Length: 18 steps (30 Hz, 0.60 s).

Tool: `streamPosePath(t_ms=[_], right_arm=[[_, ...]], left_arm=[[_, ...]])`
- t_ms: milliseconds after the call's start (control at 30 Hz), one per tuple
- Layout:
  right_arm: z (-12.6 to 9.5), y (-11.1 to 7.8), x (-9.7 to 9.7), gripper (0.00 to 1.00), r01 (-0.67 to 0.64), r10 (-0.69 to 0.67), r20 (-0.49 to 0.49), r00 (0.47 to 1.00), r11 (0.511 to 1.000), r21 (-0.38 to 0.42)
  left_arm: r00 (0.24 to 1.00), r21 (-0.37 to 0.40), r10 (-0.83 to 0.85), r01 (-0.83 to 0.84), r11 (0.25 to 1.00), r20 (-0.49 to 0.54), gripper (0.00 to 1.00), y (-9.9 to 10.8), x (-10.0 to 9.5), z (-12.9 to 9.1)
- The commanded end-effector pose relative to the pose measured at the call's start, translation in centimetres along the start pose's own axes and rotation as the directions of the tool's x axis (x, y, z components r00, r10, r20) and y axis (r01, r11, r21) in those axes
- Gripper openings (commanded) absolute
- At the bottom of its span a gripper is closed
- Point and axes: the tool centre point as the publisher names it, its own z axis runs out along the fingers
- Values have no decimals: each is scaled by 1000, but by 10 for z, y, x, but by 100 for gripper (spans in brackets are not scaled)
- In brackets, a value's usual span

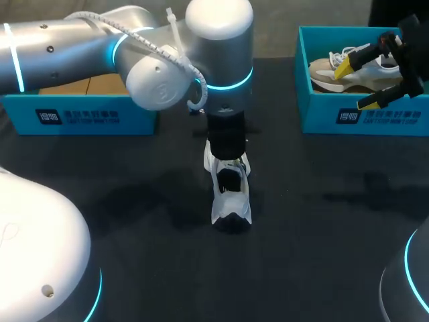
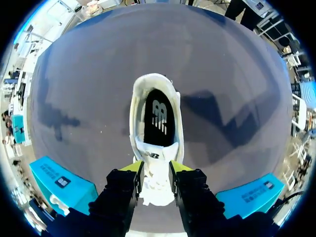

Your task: Take the shoe out of the shoebox, open the shoe tongue, remove and reinsert the insole, then place the shoe into the shoebox

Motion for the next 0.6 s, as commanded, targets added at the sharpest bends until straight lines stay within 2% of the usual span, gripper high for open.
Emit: streamPosePath(t_ms=[33,100,133,167,200,233,267,300,333,367,400,433,467,500,533,600], right_arm=[[1,0,0,100,-1,1,2,1000,1000,0],[1,0,0,100,-1,1,2,1000,1000,0],[1,0,0,100,-1,1,2,1000,1000,0],[1,0,0,100,-1,1,2,1000,1000,0],[1,0,0,100,-1,1,2,1000,1000,0],[1,0,0,100,-1,1,2,1000,1000,0],[1,0,0,100,-1,1,2,1000,1000,0],[1,0,0,100,-1,1,2,1000,1000,0],[1,0,0,100,-1,1,2,1000,1000,0],[1,0,0,100,-1,1,2,1000,1000,0],[1,0,0,100,-1,1,2,1000,1000,0],[1,0,0,100,-1,1,2,1000,1000,0],[1,0,0,100,-1,1,2,1000,1000,0],[1,0,0,100,-1,1,2,1000,1000,0],[1,0,0,100,-1,1,2,1000,1000,0],[1,0,0,100,-1,1,2,1000,1000,0]], left_arm=[[988,6,-154,154,988,20,43,-3,9,-11],[981,12,-192,192,981,12,44,-4,10,-12],[955,13,-295,294,956,16,40,-7,13,-15],[936,13,-353,353,935,-1,39,-8,14,-15],[936,13,-353,353,935,-1,39,-8,14,-15],[892,-5,-452,452,892,10,39,-11,18,-17],[831,-10,-556,556,831,10,34,-12,23,-19],[831,-10,-556,556,831,10,34,-12,23,-19],[749,-20,-661,662,749,43,33,-17,29,-23],[729,-21,-683,684,729,39,37,-18,30,-24],[729,-21,-683,684,729,39,37,-18,30,-24],[670,-29,-741,742,670,43,85,-22,30,-28],[660,-31,-750,751,659,45,99,-24,31,-31],[653,-29,-756,757,653,47,100,-24,31,-32],[604,-44,-796,797,602,48,100,-27,33,-37],[585,-35,-810,811,584,51,100,-28,34,-39]])
